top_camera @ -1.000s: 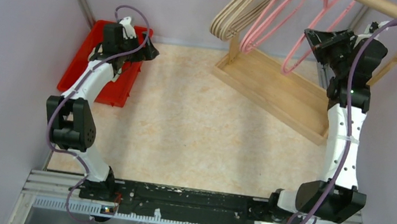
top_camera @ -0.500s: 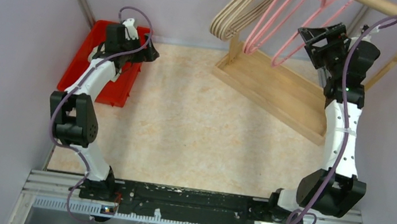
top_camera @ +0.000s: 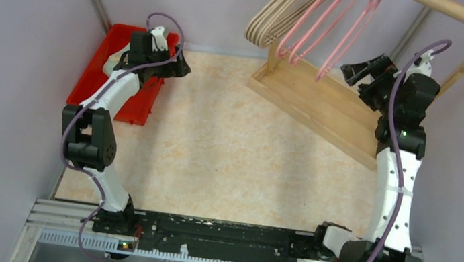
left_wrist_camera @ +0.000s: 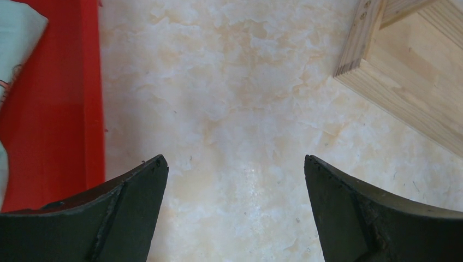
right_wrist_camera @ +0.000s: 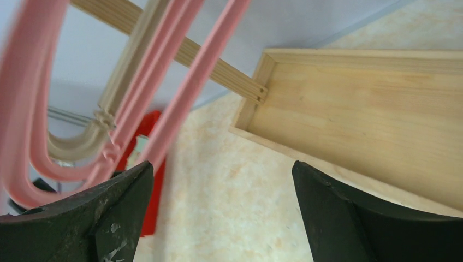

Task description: Organize the hangers

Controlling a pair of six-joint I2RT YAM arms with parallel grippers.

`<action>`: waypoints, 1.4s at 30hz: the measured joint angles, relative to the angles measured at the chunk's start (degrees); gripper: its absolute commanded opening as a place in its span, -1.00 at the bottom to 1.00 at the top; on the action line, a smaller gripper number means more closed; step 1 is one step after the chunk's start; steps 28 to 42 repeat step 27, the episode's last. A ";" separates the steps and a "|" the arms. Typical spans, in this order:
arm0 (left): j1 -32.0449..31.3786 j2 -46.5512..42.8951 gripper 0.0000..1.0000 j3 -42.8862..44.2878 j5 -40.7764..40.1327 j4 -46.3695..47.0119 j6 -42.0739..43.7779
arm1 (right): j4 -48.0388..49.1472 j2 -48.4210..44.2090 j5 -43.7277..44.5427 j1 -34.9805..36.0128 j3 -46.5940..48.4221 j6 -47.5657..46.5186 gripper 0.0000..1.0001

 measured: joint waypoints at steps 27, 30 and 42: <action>-6.23 -2.97 0.99 -9.99 0.33 0.20 3.69 | -10.67 -8.17 23.63 24.11 -24.52 -23.76 0.98; -6.23 -2.97 0.99 -9.99 0.33 0.20 3.69 | -10.67 -8.17 23.63 24.11 -24.52 -23.76 0.98; -6.23 -2.97 0.99 -9.99 0.33 0.20 3.69 | -10.67 -8.17 23.63 24.11 -24.52 -23.76 0.98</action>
